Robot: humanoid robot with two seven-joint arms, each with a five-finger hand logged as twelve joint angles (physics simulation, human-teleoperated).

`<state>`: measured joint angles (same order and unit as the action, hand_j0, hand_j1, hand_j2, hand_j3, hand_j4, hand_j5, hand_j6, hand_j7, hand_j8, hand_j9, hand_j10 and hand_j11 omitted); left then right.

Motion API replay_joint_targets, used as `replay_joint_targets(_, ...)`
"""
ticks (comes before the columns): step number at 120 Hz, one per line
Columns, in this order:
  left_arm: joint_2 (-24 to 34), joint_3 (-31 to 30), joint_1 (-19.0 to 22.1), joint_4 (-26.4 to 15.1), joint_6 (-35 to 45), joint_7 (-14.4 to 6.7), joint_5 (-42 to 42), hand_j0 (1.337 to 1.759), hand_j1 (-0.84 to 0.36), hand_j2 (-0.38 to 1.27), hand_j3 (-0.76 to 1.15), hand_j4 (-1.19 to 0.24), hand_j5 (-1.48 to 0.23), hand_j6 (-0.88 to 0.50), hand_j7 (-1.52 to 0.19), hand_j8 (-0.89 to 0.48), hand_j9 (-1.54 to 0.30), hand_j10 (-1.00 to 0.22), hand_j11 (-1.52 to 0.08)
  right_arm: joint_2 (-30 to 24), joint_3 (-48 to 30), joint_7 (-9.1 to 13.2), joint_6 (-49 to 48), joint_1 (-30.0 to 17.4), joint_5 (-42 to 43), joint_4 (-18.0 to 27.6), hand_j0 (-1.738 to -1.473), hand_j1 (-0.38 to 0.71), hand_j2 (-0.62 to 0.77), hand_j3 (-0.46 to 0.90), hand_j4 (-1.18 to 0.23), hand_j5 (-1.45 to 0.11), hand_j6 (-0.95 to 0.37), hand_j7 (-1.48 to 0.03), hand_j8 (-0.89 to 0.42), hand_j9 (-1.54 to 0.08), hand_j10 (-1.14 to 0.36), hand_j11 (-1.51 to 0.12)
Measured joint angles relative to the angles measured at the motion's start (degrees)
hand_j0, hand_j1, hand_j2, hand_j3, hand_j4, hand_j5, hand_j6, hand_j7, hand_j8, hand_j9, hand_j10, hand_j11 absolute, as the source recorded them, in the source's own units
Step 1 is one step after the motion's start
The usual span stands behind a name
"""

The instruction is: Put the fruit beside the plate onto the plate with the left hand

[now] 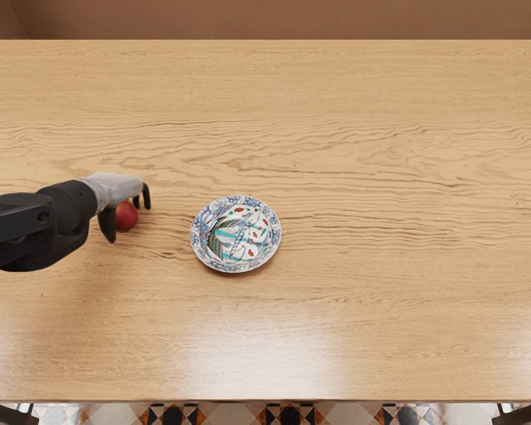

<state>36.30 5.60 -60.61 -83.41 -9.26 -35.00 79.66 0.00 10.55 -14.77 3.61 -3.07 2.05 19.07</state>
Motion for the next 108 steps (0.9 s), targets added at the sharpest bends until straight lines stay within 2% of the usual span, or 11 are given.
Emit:
replay_joint_targets(23,0.1,0.0,0.2,0.0,0.0,0.0,-0.2,1.658,-0.25,0.13,0.0,-0.52,-0.67,-0.52,-0.67,-0.48,-0.67,-0.52,-0.67,0.0,0.0,0.0,0.0,0.0,0.0,0.0,-1.658,-0.33,0.0,0.0,-0.02,-0.02,-0.02,-0.02,-0.02,-0.02,-0.02,-0.02)
replay_joint_targets(33,0.0,0.0,0.6,0.0,-0.1,0.0,0.0,1.655,-0.26,0.12,0.0,-0.58,-0.73,-0.49,-0.74,-0.45,-0.75,-0.57,-0.75,0.0,0.0,0.0,0.0,0.0,0.0,0.0,-1.658,-0.33,0.0,0.0,-0.02,-0.02,-0.02,-0.02,-0.02,-0.02,-0.02,-0.02)
replay_joint_targets(40,-0.1,0.0,0.5,0.0,-0.1,0.0,0.1,1.651,-0.25,0.1,0.0,-0.61,-0.78,-0.47,-0.8,-0.43,-0.81,-0.56,-0.81,0.0,0.0,0.0,0.0,0.0,0.0,0.0,-1.658,-0.33,0.0,0.0,-0.02,-0.02,-0.02,-0.02,-0.02,-0.02,-0.02,-0.02)
replay_joint_targets(72,-0.1,0.0,0.3,0.0,-0.6,0.0,-0.6,1.651,-0.29,0.29,0.0,-0.67,-0.92,-0.46,-0.92,-0.39,-0.92,-0.55,-0.92,0.0,0.0,0.0,0.0,0.0,0.0,0.0,-1.658,-0.33,0.0,0.0,-0.02,-0.02,-0.02,-0.02,-0.02,-0.02,-0.02,-0.02)
replay_joint_targets(90,-0.3,0.1,-1.5,0.0,-1.2,-0.1,-1.2,1.652,-0.29,0.37,0.0,-0.67,-0.94,-0.5,-0.94,-0.41,-0.94,-0.56,-0.92,0.0,0.0,0.0,0.0,0.0,0.0,0.0,-1.658,-0.33,0.0,0.0,-0.02,-0.02,-0.02,-0.02,-0.02,-0.02,-0.02,-0.02)
replay_joint_targets(108,-1.2,0.5,-5.1,-0.2,-2.7,0.0,-3.4,1.653,-0.27,0.37,0.0,-0.68,-0.94,-0.54,-0.94,-0.43,-0.94,-0.59,-0.92,0.0,0.0,0.0,0.0,0.0,0.0,0.0,-1.658,-0.33,0.0,0.0,-0.02,-0.02,-0.02,-0.02,-0.02,-0.02,-0.02,-0.02)
